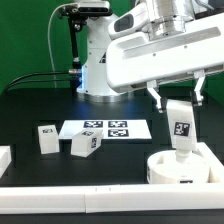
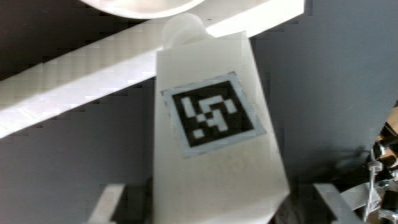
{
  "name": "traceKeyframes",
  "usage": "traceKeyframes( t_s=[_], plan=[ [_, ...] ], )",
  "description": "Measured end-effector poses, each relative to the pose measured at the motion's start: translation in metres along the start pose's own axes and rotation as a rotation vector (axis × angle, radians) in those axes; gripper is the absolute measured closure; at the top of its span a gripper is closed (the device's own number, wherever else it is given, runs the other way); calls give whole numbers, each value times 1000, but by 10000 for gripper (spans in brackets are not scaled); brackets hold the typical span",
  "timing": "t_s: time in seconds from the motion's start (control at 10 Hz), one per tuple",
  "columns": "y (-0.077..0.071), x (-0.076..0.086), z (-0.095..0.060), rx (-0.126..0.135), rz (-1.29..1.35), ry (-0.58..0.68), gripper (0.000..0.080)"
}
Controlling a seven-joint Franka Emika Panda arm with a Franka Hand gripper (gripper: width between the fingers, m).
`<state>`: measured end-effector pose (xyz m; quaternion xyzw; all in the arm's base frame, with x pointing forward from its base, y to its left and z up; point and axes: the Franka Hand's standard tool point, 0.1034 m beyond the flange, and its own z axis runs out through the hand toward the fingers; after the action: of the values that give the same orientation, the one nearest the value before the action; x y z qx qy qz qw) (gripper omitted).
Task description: Assemble stool
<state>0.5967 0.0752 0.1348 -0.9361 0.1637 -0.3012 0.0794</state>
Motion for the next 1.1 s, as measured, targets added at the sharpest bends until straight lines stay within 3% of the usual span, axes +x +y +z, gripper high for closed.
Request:
traceKeyframes(
  t_s=[0.3, 0.5, 1.0, 1.1],
  plan=[
    [-1, -8, 3, 21, 21, -18, 481],
    [-10, -15, 3, 35, 34, -34, 481],
    [-4, -17, 4, 27, 42, -36, 481],
    [-5, -25, 5, 30, 45, -50, 481]
  ],
)
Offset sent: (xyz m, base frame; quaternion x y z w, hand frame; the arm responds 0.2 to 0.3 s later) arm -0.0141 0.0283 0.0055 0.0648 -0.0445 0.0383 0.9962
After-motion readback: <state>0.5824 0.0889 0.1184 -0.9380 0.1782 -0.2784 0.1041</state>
